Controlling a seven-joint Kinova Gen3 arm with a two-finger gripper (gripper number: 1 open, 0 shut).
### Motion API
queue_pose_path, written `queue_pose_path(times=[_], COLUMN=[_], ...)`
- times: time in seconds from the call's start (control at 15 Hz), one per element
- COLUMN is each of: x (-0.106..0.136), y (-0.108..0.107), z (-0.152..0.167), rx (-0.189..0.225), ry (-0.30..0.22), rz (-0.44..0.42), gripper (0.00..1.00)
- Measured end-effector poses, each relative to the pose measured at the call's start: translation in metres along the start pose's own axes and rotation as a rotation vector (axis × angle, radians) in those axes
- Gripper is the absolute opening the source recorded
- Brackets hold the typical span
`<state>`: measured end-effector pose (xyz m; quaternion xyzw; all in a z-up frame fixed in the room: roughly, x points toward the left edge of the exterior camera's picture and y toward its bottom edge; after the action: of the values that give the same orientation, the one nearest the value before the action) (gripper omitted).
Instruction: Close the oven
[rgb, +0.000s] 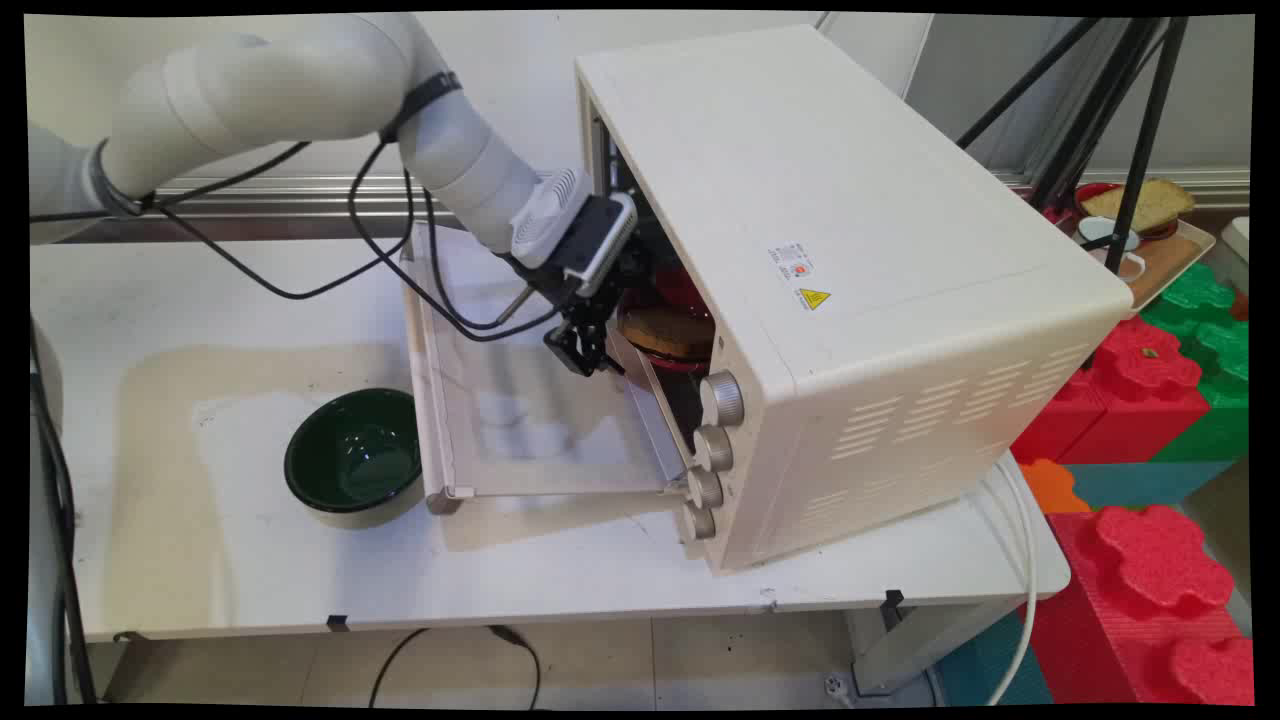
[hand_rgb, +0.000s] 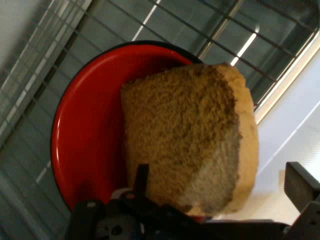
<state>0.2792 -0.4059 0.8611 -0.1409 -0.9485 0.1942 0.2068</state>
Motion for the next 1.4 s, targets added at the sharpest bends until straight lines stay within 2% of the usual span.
queue_pose_path(times=[0.33, 0.53, 0.8, 1.07, 1.4], x=[-0.002, -0.002, 0.000, -0.002, -0.008], y=[0.006, 0.011, 0.019, 0.037, 0.071], z=[-0.027, -0.056, -0.092, -0.141, -0.195], rx=[0.012, 0.026, 0.034, 0.051, 0.063], ry=[0.004, 0.001, -0.009, -0.038, -0.093], rz=[-0.151, -0.296, -0.428, -0.582, -0.723], gripper=[1.00, 1.00, 1.00, 1.00, 1.00])
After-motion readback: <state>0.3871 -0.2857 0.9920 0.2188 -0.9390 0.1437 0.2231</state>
